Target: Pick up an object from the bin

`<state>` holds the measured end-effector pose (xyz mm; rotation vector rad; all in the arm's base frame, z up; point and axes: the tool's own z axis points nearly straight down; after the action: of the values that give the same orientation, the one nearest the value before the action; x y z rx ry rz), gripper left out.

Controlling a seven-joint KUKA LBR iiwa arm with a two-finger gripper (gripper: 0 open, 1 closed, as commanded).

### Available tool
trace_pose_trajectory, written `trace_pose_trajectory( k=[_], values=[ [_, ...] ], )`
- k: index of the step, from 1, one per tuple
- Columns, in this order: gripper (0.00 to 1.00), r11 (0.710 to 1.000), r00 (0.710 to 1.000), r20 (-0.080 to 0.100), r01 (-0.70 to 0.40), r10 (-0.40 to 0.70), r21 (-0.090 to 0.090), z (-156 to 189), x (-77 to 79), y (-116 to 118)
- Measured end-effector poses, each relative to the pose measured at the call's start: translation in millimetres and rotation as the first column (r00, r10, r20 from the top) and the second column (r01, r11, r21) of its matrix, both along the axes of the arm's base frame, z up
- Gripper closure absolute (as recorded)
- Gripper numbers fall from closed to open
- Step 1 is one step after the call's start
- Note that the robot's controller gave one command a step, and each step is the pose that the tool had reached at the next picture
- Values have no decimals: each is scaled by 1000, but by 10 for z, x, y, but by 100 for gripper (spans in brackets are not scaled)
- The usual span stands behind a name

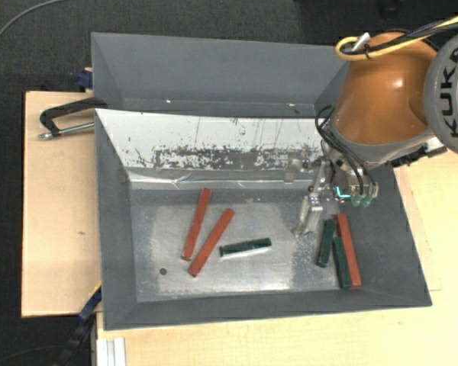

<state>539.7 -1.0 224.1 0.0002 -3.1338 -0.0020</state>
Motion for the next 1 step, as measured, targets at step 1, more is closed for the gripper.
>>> trace_pose_trajectory(
  k=[1],
  values=[
    [0, 972, 972, 1, -236, 236, 2, -1572, -151, 165]
  ],
)
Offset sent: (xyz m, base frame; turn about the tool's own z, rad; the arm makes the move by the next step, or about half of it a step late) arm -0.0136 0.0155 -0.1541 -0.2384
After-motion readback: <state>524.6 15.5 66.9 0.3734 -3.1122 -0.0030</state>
